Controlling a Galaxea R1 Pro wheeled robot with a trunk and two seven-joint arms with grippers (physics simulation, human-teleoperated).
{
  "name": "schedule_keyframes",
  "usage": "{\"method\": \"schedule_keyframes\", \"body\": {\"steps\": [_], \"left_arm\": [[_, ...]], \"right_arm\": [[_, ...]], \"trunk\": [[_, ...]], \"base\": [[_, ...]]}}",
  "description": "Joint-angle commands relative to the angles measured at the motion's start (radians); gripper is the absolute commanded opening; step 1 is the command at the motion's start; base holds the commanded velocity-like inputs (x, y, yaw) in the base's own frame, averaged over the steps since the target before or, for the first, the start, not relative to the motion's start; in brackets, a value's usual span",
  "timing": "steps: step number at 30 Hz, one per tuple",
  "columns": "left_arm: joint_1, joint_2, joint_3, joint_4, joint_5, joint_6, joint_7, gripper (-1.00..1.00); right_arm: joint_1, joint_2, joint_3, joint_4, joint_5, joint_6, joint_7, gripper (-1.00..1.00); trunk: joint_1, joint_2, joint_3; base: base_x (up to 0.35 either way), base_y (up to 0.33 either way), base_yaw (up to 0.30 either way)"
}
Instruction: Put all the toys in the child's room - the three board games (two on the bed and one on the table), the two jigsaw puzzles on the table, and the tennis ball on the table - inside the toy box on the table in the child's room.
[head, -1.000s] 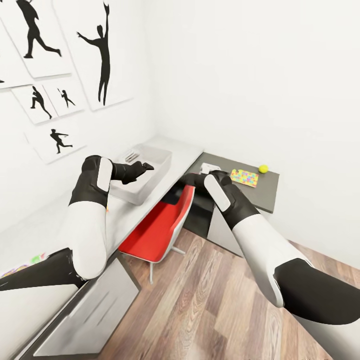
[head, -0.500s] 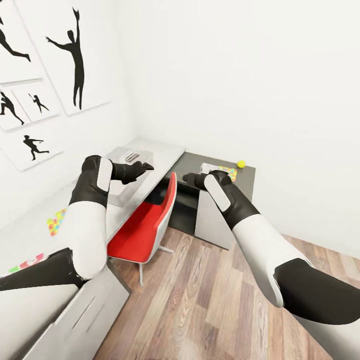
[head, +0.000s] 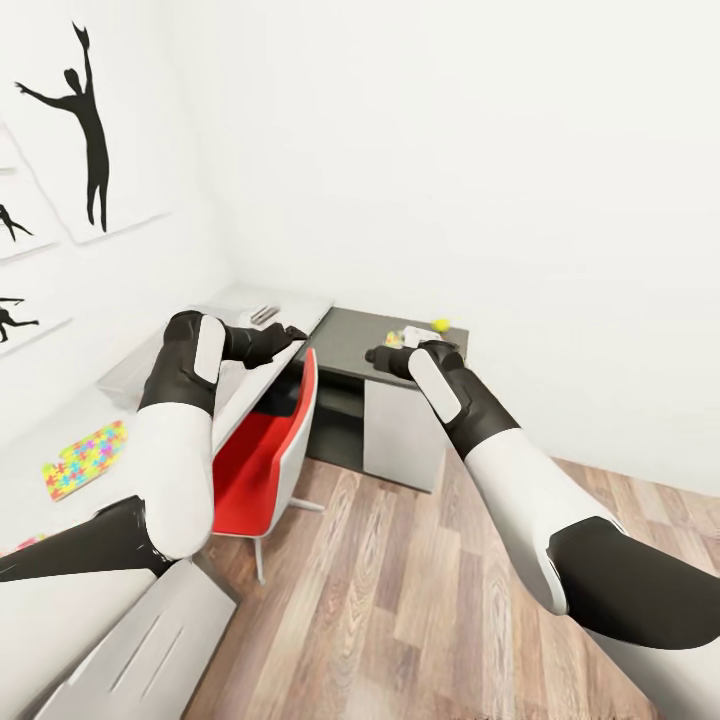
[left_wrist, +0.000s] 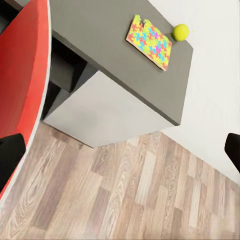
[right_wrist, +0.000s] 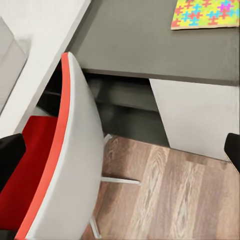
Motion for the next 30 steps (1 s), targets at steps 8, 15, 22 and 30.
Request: {"method": "schedule_keyframes", "body": {"steps": [8, 15, 22, 30], "left_arm": [[-0.001, -0.001, 0.005, -0.001, 0.002, 0.005, -0.001, 1.00], [-0.001, -0.001, 0.006, 0.000, 0.001, 0.005, -0.001, 1.00], [-0.001, -0.001, 0.006, 0.000, -0.001, 0.005, -0.001, 1.00], [-0.001, -0.001, 0.005, 0.000, -0.001, 0.005, -0.001, 1.00]], "right_arm": [[-0.001, 0.000, 0.002, -0.001, -0.010, 0.001, -0.010, 1.00], [-0.001, 0.000, -0.001, -0.001, -0.010, 0.001, -0.010, 1.00], [0.011, 0.000, -0.003, -0.002, -0.009, 0.002, -0.010, 1.00], [0.014, 0.000, -0.004, -0.002, -0.009, 0.002, -0.010, 1.00]], "trunk": [[0.001, -0.002, 0.006], [0.001, -0.002, 0.013], [0.001, -0.002, 0.020], [0.001, -0.002, 0.029]], "base": [[0.000, 0.000, -0.242], [0.000, 0.000, -0.242], [0.000, 0.000, -0.242], [0.000, 0.000, -0.242]]}}
